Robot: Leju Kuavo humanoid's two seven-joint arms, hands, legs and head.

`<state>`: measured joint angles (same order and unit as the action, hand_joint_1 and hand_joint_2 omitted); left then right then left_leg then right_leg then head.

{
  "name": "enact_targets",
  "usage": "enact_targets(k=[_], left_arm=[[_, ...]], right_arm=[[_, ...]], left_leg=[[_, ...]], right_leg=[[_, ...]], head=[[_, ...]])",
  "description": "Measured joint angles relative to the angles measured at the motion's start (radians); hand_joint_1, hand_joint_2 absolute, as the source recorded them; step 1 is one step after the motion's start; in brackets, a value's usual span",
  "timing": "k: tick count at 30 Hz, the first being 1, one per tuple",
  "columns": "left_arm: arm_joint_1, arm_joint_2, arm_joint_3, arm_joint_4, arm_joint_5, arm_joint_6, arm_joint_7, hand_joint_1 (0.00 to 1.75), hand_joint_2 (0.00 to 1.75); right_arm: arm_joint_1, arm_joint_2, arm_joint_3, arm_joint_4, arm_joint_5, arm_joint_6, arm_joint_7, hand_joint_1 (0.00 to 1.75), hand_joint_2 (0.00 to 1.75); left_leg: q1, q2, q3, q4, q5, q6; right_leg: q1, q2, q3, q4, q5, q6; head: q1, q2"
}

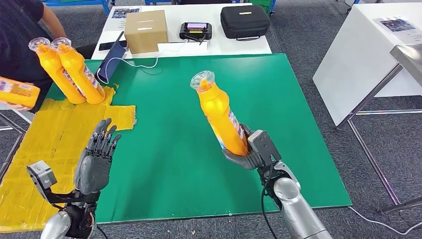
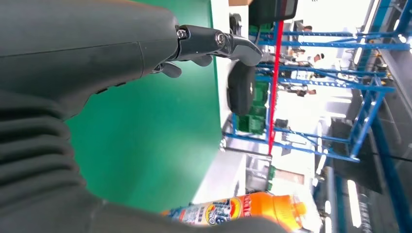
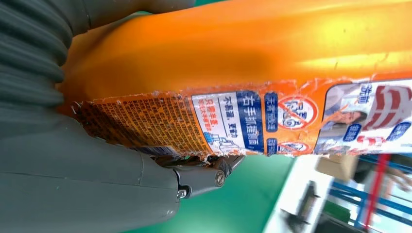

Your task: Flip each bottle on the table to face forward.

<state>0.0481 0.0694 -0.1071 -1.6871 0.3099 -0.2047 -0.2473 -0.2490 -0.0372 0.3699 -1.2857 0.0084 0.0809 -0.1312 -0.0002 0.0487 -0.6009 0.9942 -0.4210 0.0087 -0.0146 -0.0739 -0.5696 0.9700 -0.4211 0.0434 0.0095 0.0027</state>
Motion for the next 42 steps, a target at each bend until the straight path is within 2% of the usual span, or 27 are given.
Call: enact_targets(k=[5,9,14,21,28,36,42], left_arm=[[0.016,-0.041,-0.030,-0.028,0.025,0.014,-0.028,0.00,1.75],[0.020,-0.077,-0.066,-0.044,0.026,0.049,-0.037,0.00,1.75],[0.022,-0.098,-0.089,-0.053,0.035,0.065,-0.041,0.00,1.75],[0.025,-0.103,-0.099,-0.055,0.064,0.067,-0.036,0.00,1.75],[0.034,-0.104,-0.095,-0.056,0.120,0.057,-0.015,0.00,1.75],[0.059,-0.103,-0.071,-0.056,0.174,0.004,0.013,0.00,1.75],[0.072,-0.103,-0.059,-0.056,0.191,-0.009,0.015,0.00,1.75]], right_arm=[[-0.015,0.041,0.023,-0.024,0.027,-0.022,-0.006,1.75,1.75],[-0.048,0.084,0.083,-0.009,0.094,-0.055,-0.002,1.75,1.75],[-0.080,0.126,0.162,0.024,0.138,-0.076,0.000,1.75,1.75],[-0.106,0.144,0.224,0.054,0.194,-0.080,0.004,1.75,1.75],[-0.132,0.175,0.352,0.090,0.286,-0.083,0.026,1.75,1.75],[-0.138,0.180,0.484,0.104,0.361,-0.081,0.034,1.75,1.75],[-0.140,0.180,0.524,0.104,0.365,-0.080,0.037,1.75,1.75]], left_leg=[[-0.001,0.000,-0.001,0.000,0.000,0.000],[-0.001,0.000,-0.002,0.000,0.000,0.000],[0.000,0.000,-0.002,0.000,0.000,0.000],[0.000,0.000,-0.004,0.000,0.000,0.000],[0.000,-0.001,-0.004,0.000,0.000,0.000],[0.000,0.000,-0.005,0.000,0.000,0.000],[0.000,0.000,-0.005,0.000,0.000,0.000]], right_leg=[[-0.001,0.000,-0.001,0.000,0.000,0.000],[-0.001,0.000,-0.002,0.000,0.000,0.000],[0.000,0.000,-0.003,0.000,0.000,0.000],[0.000,0.000,-0.004,0.000,0.000,0.000],[0.001,0.000,-0.004,0.000,0.000,0.000],[0.000,0.000,-0.005,0.000,0.000,0.000],[0.000,0.000,-0.005,0.000,0.000,0.000]], head=[[0.000,0.000],[0.000,0.000],[0.000,0.000],[0.000,0.000],[0.000,0.000],[0.000,0.000],[0.000,0.000]])
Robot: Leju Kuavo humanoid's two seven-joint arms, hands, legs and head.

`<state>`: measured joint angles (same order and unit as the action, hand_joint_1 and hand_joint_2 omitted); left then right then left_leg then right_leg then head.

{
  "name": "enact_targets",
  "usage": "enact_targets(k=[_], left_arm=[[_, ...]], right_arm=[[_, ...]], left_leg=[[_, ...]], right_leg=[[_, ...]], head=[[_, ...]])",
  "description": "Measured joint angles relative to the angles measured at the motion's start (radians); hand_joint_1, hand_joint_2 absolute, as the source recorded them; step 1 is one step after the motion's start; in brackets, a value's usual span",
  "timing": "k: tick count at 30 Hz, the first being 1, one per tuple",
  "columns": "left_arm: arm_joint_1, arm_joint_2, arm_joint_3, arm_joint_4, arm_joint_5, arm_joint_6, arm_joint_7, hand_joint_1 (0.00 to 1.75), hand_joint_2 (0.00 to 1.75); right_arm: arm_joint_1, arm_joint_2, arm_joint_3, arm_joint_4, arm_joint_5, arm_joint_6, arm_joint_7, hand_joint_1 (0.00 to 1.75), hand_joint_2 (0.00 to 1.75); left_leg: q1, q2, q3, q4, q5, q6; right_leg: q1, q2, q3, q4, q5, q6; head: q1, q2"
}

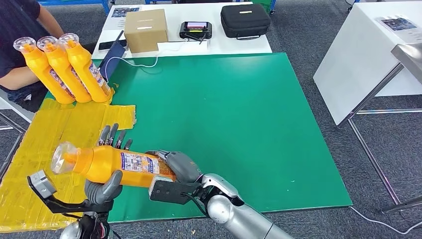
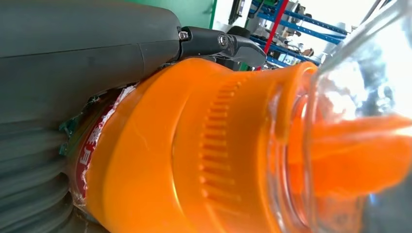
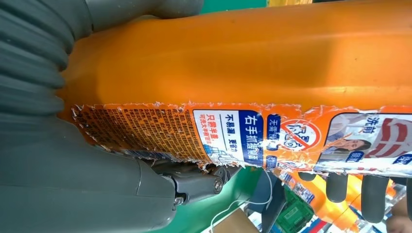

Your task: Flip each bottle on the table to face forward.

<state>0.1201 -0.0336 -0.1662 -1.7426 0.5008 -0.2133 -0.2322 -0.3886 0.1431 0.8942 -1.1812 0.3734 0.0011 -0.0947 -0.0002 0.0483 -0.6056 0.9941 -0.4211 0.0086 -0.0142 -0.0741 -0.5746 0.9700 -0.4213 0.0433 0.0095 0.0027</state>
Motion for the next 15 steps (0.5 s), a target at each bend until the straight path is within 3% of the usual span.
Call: enact_targets(k=[4,15], left_arm=[[0.006,0.000,0.007,0.000,0.004,-0.016,0.001,1.75,1.75],[0.033,0.003,0.038,0.000,-0.015,-0.054,-0.034,1.75,1.75]], right_arm=[[-0.009,0.000,0.018,0.008,-0.004,0.006,0.001,1.75,1.75],[-0.025,0.010,0.047,0.034,-0.019,0.007,0.001,1.75,1.75]], left_leg=[[0.000,0.000,0.000,0.000,0.000,0.000],[0.000,0.000,0.000,0.000,0.000,0.000]], right_leg=[[0.000,0.000,0.000,0.000,0.000,0.000],[0.000,0.000,0.000,0.000,0.000,0.000]], head=[[0.000,0.000],[0.000,0.000]])
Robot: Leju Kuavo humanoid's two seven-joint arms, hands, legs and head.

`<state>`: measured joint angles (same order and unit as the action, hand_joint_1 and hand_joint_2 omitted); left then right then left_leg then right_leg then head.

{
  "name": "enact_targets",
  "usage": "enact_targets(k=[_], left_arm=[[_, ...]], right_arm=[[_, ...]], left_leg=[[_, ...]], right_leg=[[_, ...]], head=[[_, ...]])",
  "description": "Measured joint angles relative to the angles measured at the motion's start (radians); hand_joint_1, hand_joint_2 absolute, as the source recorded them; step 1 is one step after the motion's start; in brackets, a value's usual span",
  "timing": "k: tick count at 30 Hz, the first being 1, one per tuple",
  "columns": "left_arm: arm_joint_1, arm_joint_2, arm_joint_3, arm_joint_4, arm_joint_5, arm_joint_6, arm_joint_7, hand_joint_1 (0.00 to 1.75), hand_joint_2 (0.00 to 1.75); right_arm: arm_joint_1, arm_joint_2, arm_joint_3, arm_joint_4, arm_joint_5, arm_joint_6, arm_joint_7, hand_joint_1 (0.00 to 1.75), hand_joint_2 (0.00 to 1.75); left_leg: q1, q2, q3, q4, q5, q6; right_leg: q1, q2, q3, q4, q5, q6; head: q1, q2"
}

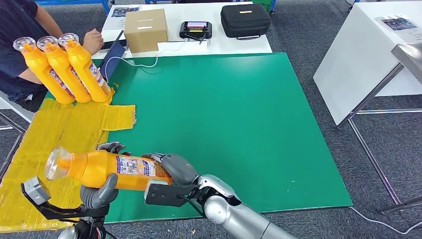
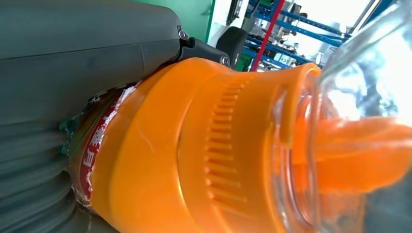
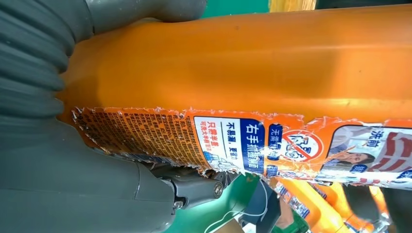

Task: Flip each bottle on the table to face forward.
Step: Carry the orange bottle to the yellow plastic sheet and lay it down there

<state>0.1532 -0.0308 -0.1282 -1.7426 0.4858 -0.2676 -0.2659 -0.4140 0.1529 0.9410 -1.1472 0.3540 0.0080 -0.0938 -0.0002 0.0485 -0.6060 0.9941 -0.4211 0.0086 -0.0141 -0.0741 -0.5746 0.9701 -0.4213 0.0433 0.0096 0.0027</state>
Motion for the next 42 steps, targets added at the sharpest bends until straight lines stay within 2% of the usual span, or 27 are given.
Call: enact_targets(k=[5,9,16,20,24,28,33,35,38,40,42], left_arm=[[0.030,0.015,0.082,0.000,0.003,-0.080,-0.057,1.75,1.75],[0.034,0.013,0.159,0.000,-0.014,-0.149,-0.054,1.75,1.75],[0.025,0.009,0.195,-0.002,-0.077,-0.151,-0.062,1.75,1.75],[0.007,0.003,0.183,-0.016,-0.163,-0.098,-0.070,1.75,1.75],[-0.013,-0.002,0.149,-0.048,-0.392,0.102,-0.085,1.75,1.75],[-0.042,0.004,0.107,-0.075,-0.596,0.302,-0.095,1.75,1.75],[-0.066,0.010,0.088,-0.089,-0.659,0.357,-0.102,1.75,1.75],[-0.072,0.011,0.084,-0.089,-0.732,0.396,-0.105,1.75,1.75],[-0.087,0.012,0.078,-0.087,-1.065,0.540,-0.064,1.75,1.75],[-0.103,0.018,0.073,-0.073,-1.366,0.631,0.007,1.75,1.75],[-0.123,0.035,0.067,-0.038,-1.620,0.667,0.091,1.75,1.75]], right_arm=[[-0.017,0.061,0.011,0.041,-0.018,-0.013,0.001,1.75,1.75],[-0.040,0.097,0.023,0.078,-0.040,-0.037,0.002,1.75,1.75],[-0.042,0.109,0.017,0.096,-0.048,-0.073,-0.012,1.75,1.75],[-0.019,0.083,-0.011,0.063,-0.037,-0.100,-0.016,0.00,1.75],[0.060,-0.006,-0.106,-0.070,0.010,-0.150,-0.026,0.00,1.75],[0.172,-0.092,-0.246,-0.235,0.055,-0.140,-0.058,0.00,1.75],[0.241,-0.130,-0.330,-0.353,0.074,-0.127,-0.065,0.00,1.75],[0.253,-0.137,-0.346,-0.379,0.079,-0.126,-0.065,0.00,1.75],[0.274,-0.143,-0.369,-0.418,0.085,-0.123,-0.068,0.00,1.75],[0.284,-0.148,-0.386,-0.446,0.075,-0.113,-0.074,0.00,1.75],[0.288,-0.152,-0.403,-0.470,0.052,-0.093,-0.081,0.00,1.75]], left_leg=[[0.001,0.001,0.000,0.000,0.000,0.000],[0.002,-0.001,-0.001,0.000,0.001,-0.001],[0.001,-0.001,-0.001,0.000,0.001,-0.001],[0.001,-0.001,0.000,0.000,0.001,-0.001],[0.001,-0.005,0.000,0.001,0.001,0.000],[0.000,-0.004,-0.001,0.001,0.000,0.000],[-0.001,-0.003,-0.001,0.001,0.000,0.000],[0.000,-0.003,-0.001,0.001,0.000,0.000],[0.000,-0.003,0.000,0.001,0.000,0.000],[0.000,-0.003,0.000,0.000,0.000,0.000],[0.000,-0.003,0.000,0.000,0.000,0.000]], right_leg=[[0.001,0.002,-0.002,0.000,0.000,0.000],[0.002,-0.001,-0.001,0.000,-0.001,-0.001],[0.000,-0.002,-0.001,0.000,-0.001,-0.001],[0.000,-0.002,-0.001,0.000,0.000,-0.001],[0.000,-0.005,0.000,-0.001,0.000,0.000],[0.000,-0.004,0.000,-0.001,0.000,0.000],[0.000,-0.004,-0.001,-0.001,0.000,0.000],[0.000,-0.004,-0.001,-0.001,0.000,0.000],[0.000,-0.004,-0.001,-0.001,0.000,0.000],[0.000,-0.004,-0.001,-0.001,0.000,0.000],[0.000,-0.004,-0.001,-0.001,0.000,0.000]], head=[[0.000,0.000],[0.000,0.000],[0.000,0.000],[0.000,0.000],[0.000,0.000],[0.000,0.000],[0.000,0.000],[0.000,0.000],[0.000,0.000],[0.000,0.000],[0.000,0.000]])
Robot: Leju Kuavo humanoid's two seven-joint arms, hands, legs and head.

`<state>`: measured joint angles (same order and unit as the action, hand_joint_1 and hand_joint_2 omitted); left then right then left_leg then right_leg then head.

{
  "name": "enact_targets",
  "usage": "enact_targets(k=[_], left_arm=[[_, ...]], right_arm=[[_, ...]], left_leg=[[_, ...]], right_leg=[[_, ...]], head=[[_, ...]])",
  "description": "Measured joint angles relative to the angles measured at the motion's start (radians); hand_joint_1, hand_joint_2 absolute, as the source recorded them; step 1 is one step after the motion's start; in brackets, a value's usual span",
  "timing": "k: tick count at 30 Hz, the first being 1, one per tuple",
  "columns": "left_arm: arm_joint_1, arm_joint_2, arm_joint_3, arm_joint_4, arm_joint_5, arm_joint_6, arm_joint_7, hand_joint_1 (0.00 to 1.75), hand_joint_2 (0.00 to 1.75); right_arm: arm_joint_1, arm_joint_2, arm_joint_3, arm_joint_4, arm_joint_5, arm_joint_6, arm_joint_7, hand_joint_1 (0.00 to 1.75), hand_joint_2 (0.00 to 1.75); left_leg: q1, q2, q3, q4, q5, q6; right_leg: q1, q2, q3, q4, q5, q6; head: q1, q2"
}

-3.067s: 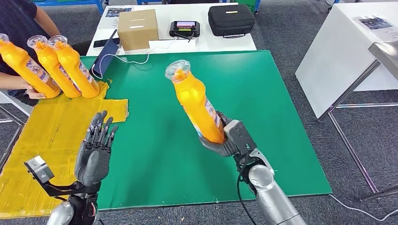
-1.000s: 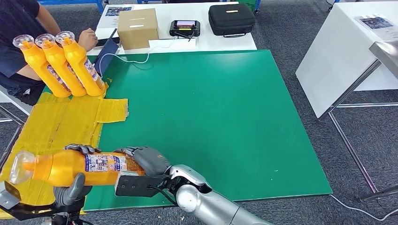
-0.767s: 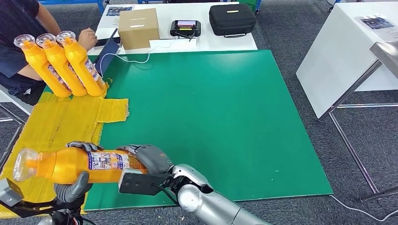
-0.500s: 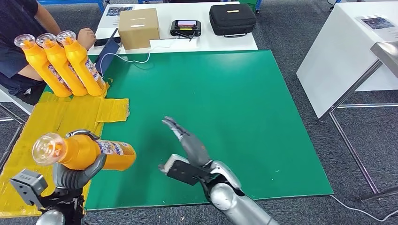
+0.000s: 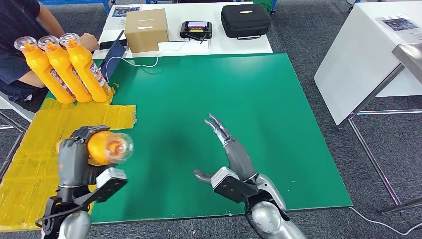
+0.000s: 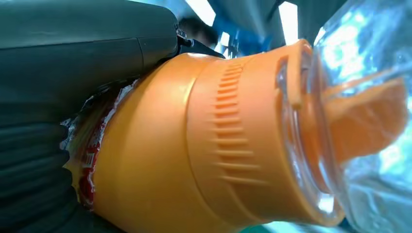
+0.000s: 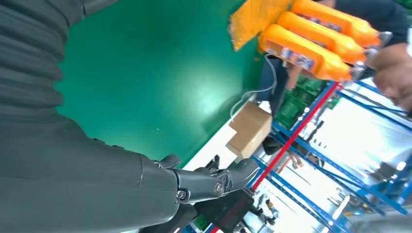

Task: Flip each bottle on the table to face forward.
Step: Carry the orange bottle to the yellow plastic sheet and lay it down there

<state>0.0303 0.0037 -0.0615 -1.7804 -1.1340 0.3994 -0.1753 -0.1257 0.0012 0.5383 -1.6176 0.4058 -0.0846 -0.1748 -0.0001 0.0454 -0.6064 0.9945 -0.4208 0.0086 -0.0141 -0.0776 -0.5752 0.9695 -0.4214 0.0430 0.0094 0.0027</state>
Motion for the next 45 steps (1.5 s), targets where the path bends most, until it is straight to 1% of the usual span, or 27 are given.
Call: enact_targets(k=[2,5,8,9,12,17,19,26,30,32,33,34,35,36,38,39,40,41,42,43,45], left_arm=[[-0.018,0.024,-0.008,0.062,-0.166,-0.009,0.075,1.75,1.75],[-0.035,0.062,-0.019,0.183,-0.281,-0.028,0.140,1.75,1.75],[-0.048,0.093,-0.024,0.304,-0.310,-0.039,0.159,0.44,1.75],[-0.053,0.101,-0.025,0.340,-0.311,-0.045,0.161,0.00,1.31],[-0.066,0.122,-0.029,0.429,-0.311,-0.062,0.163,0.00,0.00],[-0.097,0.148,-0.041,0.517,-0.338,-0.092,0.196,0.00,0.00],[-0.111,0.157,-0.045,0.543,-0.347,-0.089,0.210,0.00,0.00],[-0.123,0.179,-0.045,0.580,-0.362,-0.074,0.224,0.00,0.00],[-0.122,0.189,-0.045,0.580,-0.368,-0.062,0.231,0.00,0.00],[-0.115,0.191,-0.043,0.570,-0.366,-0.039,0.234,0.00,0.00],[-0.106,0.187,-0.040,0.554,-0.343,-0.014,0.217,0.00,0.00],[-0.093,0.179,-0.032,0.524,-0.289,0.010,0.174,0.00,0.00],[-0.076,0.165,-0.020,0.482,-0.197,0.025,0.102,0.00,0.00],[-0.057,0.144,-0.005,0.426,-0.057,0.018,0.009,0.00,0.00],[-0.013,0.095,0.015,0.299,0.310,-0.046,-0.170,0.00,0.00],[0.008,0.067,0.018,0.235,0.506,-0.084,-0.234,0.00,0.00],[0.026,0.042,0.016,0.178,0.671,-0.112,-0.276,0.00,0.00],[0.042,0.018,0.013,0.127,0.796,-0.129,-0.301,0.00,0.00],[0.056,-0.001,0.009,0.081,0.882,-0.138,-0.316,0.00,0.00],[0.068,-0.016,0.006,0.045,0.911,-0.140,-0.325,0.00,0.00],[0.089,-0.038,0.003,-0.010,0.884,-0.147,-0.350,0.00,0.00]], right_arm=[[0.000,-0.003,-0.015,-0.018,-0.025,0.022,-0.004,0.00,1.75],[-0.001,-0.004,-0.030,-0.035,-0.044,0.041,-0.005,0.00,1.75],[-0.002,-0.004,-0.033,-0.039,-0.049,0.046,-0.005,0.00,1.75],[-0.003,-0.004,-0.033,-0.040,-0.050,0.047,-0.005,0.00,1.75],[-0.005,-0.004,-0.033,-0.040,-0.053,0.051,-0.002,0.00,1.75],[-0.012,-0.003,-0.032,-0.039,-0.055,0.055,0.005,0.00,1.75],[-0.014,-0.003,-0.032,-0.039,-0.056,0.055,0.006,0.00,1.75],[-0.015,-0.003,-0.032,-0.039,-0.056,0.055,0.009,0.00,1.75],[-0.014,-0.005,-0.032,-0.039,-0.054,0.055,0.010,0.00,0.00],[-0.011,-0.006,-0.032,-0.039,-0.039,0.049,0.009,0.00,0.00],[-0.006,-0.006,-0.032,-0.041,-0.021,0.036,0.004,0.00,0.00],[0.005,-0.006,-0.034,-0.046,0.003,0.011,-0.010,0.00,0.00],[0.022,-0.004,-0.037,-0.056,0.029,-0.028,-0.034,0.00,0.00],[0.044,0.001,-0.041,-0.069,0.058,-0.085,-0.071,0.00,0.00],[0.088,0.019,-0.049,-0.099,0.113,-0.227,-0.155,0.00,0.00],[0.105,0.027,-0.048,-0.110,0.138,-0.297,-0.189,0.00,0.00],[0.115,0.033,-0.044,-0.118,0.154,-0.352,-0.210,0.00,0.00],[0.123,0.036,-0.038,-0.123,0.162,-0.391,-0.221,0.00,0.00],[0.128,0.038,-0.032,-0.127,0.166,-0.417,-0.227,0.00,0.00],[0.133,0.039,-0.026,-0.129,0.167,-0.432,-0.229,0.00,0.00],[0.139,0.041,-0.017,-0.131,0.163,-0.450,-0.234,0.00,0.00]], left_leg=[[0.000,0.000,0.000,0.000,0.000,0.000],[0.000,0.002,0.001,0.000,0.000,0.000],[0.000,0.002,0.001,0.000,0.000,0.000],[0.000,0.002,0.000,0.000,0.000,0.000],[0.000,0.002,0.000,0.000,0.000,0.000],[0.000,0.002,0.000,0.000,0.000,0.000],[0.000,0.001,0.001,0.000,0.000,0.000],[0.000,0.001,0.002,0.000,0.001,0.000],[0.000,0.001,0.002,0.000,0.001,0.000],[0.000,0.002,0.002,0.000,0.001,0.000],[0.000,0.002,0.002,0.000,0.001,0.000],[0.000,0.002,0.002,0.000,0.001,0.000],[0.000,0.001,0.001,0.000,0.000,0.000],[0.000,0.001,0.000,0.000,0.000,0.000],[-0.001,0.000,-0.001,0.000,0.000,0.000],[-0.001,0.001,-0.002,0.000,-0.001,0.001],[-0.001,0.002,-0.002,0.000,-0.002,0.001],[-0.002,0.003,-0.001,0.000,-0.003,0.002],[-0.002,0.003,-0.001,0.000,-0.003,0.002],[-0.002,0.003,-0.001,0.000,-0.003,0.002],[-0.002,0.003,-0.001,0.000,-0.003,0.002]], right_leg=[[0.000,0.000,0.000,0.000,0.000,0.000],[0.000,0.002,0.000,0.000,0.000,0.000],[0.000,0.002,0.000,0.000,0.000,0.000],[0.000,0.002,0.000,0.000,0.000,0.000],[0.000,0.002,0.000,0.000,0.000,0.000],[0.000,0.001,0.001,0.000,0.000,0.000],[0.000,0.001,0.002,0.000,0.000,0.000],[0.000,0.001,0.002,0.000,0.000,0.000],[0.000,0.001,0.002,0.001,0.000,0.000],[0.000,0.001,0.002,0.001,0.000,0.000],[0.000,0.001,0.001,0.000,0.000,0.000],[0.000,0.001,0.001,0.000,0.000,0.000],[0.000,0.001,0.000,0.000,0.000,0.000],[0.000,0.000,0.000,0.000,0.000,0.000],[-0.001,0.000,0.000,0.000,-0.001,0.000],[-0.001,0.001,0.000,0.000,-0.001,0.000],[-0.001,0.002,-0.001,0.000,-0.001,0.000],[-0.001,0.002,-0.001,-0.001,-0.001,0.000],[-0.002,0.003,-0.001,-0.001,-0.001,0.000],[-0.002,0.003,-0.001,-0.001,-0.001,0.000],[-0.001,0.002,-0.001,-0.001,-0.001,0.000]], head=[[0.000,0.000],[0.000,0.000],[0.000,0.000],[0.000,0.000],[0.000,0.000],[0.000,0.000],[0.000,0.000],[0.000,0.000],[0.000,0.000],[0.000,0.000],[0.000,0.000],[0.000,0.000],[0.000,0.000],[0.000,0.000],[0.000,0.000],[0.000,0.000],[0.000,0.000],[0.000,0.000],[0.000,0.000],[0.000,0.000],[0.000,0.000]])
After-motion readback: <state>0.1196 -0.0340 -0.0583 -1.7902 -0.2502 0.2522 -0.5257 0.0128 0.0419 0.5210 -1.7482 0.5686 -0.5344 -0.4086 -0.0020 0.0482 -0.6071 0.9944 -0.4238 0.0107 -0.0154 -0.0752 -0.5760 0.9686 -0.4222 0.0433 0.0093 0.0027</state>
